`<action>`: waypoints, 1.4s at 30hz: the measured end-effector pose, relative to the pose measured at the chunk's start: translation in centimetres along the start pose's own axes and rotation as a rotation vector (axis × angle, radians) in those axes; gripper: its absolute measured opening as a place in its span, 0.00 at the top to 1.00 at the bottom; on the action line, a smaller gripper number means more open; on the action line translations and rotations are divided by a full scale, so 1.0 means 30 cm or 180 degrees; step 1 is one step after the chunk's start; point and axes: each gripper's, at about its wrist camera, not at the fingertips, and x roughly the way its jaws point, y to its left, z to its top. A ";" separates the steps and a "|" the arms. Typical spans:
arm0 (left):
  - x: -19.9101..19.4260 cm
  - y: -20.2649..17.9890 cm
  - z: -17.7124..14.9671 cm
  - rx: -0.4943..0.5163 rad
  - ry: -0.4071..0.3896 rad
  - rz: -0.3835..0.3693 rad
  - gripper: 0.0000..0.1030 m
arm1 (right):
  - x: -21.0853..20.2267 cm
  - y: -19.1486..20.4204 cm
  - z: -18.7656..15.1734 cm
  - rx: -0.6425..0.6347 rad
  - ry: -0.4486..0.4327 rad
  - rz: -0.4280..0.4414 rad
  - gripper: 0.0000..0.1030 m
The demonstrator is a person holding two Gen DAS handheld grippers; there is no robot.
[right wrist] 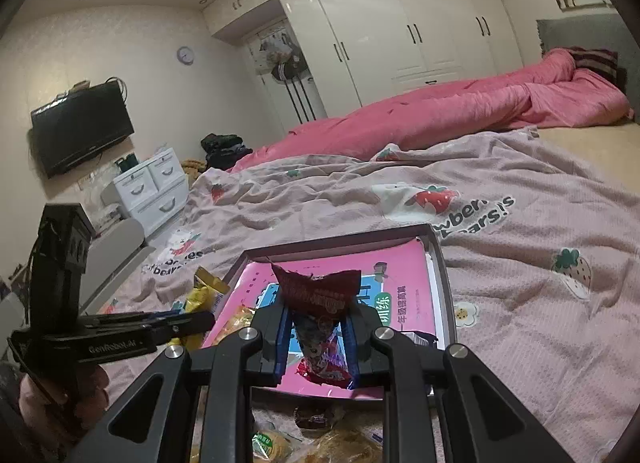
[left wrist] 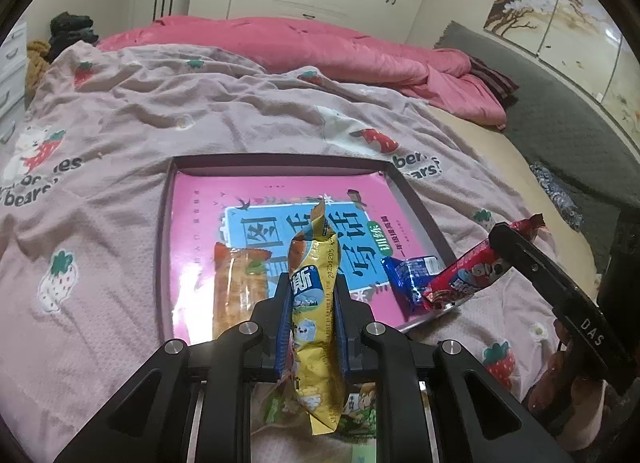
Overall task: Organize snacks
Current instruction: 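Lift the yellow chip bag and red candy stick toward the tray with both tools, then lower the yellow chip bag beside the wafer bag while right tool lowers candy stick into tray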
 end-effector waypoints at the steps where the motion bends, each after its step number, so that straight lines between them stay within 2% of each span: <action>1: 0.006 -0.003 0.002 0.0010 0.0001 0.0003 0.81 | 0.002 -0.004 -0.001 0.0010 0.0006 -0.0011 0.78; 11: 0.088 -0.016 0.010 0.0024 0.0125 0.0009 0.81 | 0.038 0.006 -0.012 -0.0055 0.0080 -0.0082 0.78; 20: 0.134 -0.015 0.000 0.0040 0.0222 0.0007 0.81 | 0.076 0.002 -0.025 -0.0005 0.0156 -0.0014 0.78; 33: 0.174 -0.009 -0.002 0.0058 0.0302 -0.0032 0.81 | 0.127 -0.038 -0.042 0.0292 0.0236 0.0196 0.78; 42: 0.204 0.006 0.004 0.0034 0.0328 -0.0008 0.81 | 0.160 -0.083 -0.066 0.0499 0.0360 0.0181 0.77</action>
